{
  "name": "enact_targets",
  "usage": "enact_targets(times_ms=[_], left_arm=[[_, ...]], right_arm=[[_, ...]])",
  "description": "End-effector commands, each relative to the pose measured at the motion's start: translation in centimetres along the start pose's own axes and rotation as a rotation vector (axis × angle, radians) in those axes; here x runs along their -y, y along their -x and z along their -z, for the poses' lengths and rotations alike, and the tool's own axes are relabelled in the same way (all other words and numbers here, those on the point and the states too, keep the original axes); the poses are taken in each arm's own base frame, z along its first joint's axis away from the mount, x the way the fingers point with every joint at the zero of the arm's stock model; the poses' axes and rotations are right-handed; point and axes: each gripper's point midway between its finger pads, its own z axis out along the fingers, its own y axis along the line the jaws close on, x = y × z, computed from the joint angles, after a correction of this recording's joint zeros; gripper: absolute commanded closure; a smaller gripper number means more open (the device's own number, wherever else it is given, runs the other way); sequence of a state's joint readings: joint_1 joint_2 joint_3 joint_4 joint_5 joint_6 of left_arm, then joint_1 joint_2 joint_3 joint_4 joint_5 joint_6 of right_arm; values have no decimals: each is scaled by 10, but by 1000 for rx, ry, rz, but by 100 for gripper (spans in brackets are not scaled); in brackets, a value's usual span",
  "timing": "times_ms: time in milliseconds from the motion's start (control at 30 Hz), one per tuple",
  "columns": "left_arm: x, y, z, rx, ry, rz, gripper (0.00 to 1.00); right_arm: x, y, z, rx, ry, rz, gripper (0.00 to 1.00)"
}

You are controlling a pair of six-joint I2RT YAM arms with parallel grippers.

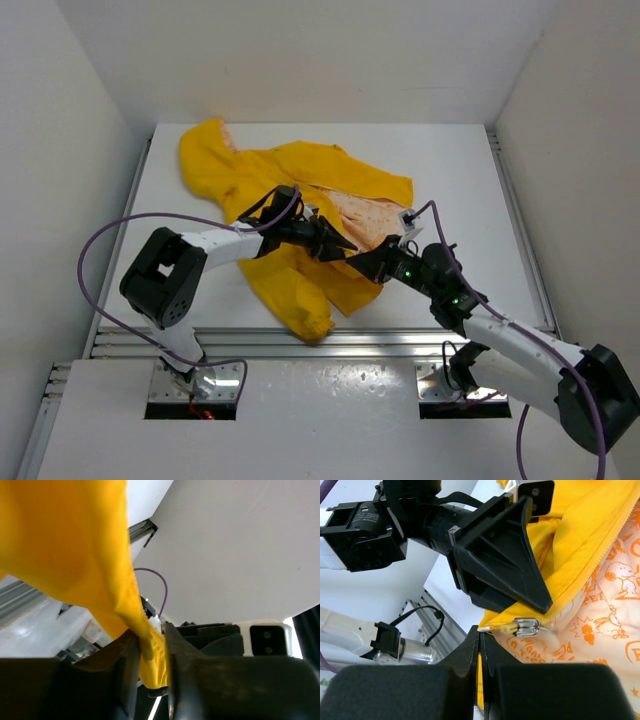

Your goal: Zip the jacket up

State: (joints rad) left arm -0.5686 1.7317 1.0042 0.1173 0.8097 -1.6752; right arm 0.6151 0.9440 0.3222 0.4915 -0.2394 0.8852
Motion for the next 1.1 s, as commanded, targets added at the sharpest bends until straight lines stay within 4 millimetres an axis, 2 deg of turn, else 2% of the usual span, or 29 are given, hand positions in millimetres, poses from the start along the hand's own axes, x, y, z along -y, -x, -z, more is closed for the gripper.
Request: enact_targets(times_ms=[0, 67, 133, 167, 200, 233, 267, 300, 333, 400, 467, 500, 533, 567, 600, 633, 667, 700, 733, 767, 800, 833, 867, 900, 933, 967, 1067], left_arm=[[24, -3, 3, -8, -64, -46, 73], [28, -4, 4, -8, -71, -67, 86], [35, 1, 11, 18, -98, -111, 93], [34, 1, 11, 20, -98, -142, 100], [43, 7, 19, 49, -127, -175, 100], [41, 7, 19, 51, -127, -203, 100], [54, 7, 29, 73, -155, -301, 100], [57, 11, 33, 97, -155, -345, 100], [61, 16, 43, 128, -171, -444, 100], [81, 18, 56, 176, -194, -592, 100], [80, 23, 63, 213, -140, -687, 100], [85, 21, 70, 238, -141, -818, 100], [81, 17, 71, 226, -145, -873, 100], [82, 13, 73, 221, -159, -936, 100], [81, 10, 75, 215, -168, -1033, 100], [76, -1, 78, 177, -190, -1088, 100], [74, -4, 81, 169, -195, -1130, 100], [73, -7, 83, 173, -208, -1224, 100], [64, -12, 84, 146, -218, -1264, 100], [65, -18, 89, 157, -228, -1312, 100], [64, -22, 92, 158, -241, -1358, 100], [54, -27, 92, 129, -254, -1371, 100], [58, -33, 97, 144, -276, -1401, 100], [57, -37, 98, 134, -290, -1414, 100], [54, -41, 100, 120, -303, -1437, 100], [49, -40, 98, 115, -296, -1428, 100], [53, -49, 106, 101, -332, -1501, 100]], right_arm=[[-28, 21, 0, 60, 91, 53, 100], [-26, 18, 0, 50, 89, 47, 99], [-24, 16, 1, 44, 83, 60, 93], [-20, 12, 2, 34, 75, 67, 82], [-18, 11, 3, 29, 70, 86, 76], [-20, 11, 6, 27, 79, 101, 68], [-16, 11, 8, 17, 72, 130, 49], [-11, 9, 11, -1, 52, 160, 44], [-17, 15, 17, -10, 62, 212, 38], [-9, 21, 22, -13, 14, 278, 35], [-2, 31, 32, -3, -48, 328, 31], [-5, 38, 35, 16, -50, 338, 30], [3, 41, 38, 17, -82, 333, 30], [5, 44, 38, 16, -95, 329, 30], [-2, 48, 37, 1, -73, 307, 30], [4, 57, 37, 13, -95, 249, 28], [6, 51, 29, -42, -62, 189, 28], [-9, 57, 29, -57, 9, 41, 28], [-24, 66, 27, -61, 112, 15, 30], [-15, 68, 11, -82, 129, -48, 32], [-31, 69, 9, -126, 186, -186, 37], [-51, 83, 8, -101, 304, -136, 39], [-39, 77, -8, -143, 297, -201, 39], [-48, 81, -10, -165, 320, -298, 39], [-50, 84, -15, -155, 341, -291, 37], [-56, 77, -19, -181, 351, -291, 34], [-71, 67, -25, -235, 373, -301, 28]])
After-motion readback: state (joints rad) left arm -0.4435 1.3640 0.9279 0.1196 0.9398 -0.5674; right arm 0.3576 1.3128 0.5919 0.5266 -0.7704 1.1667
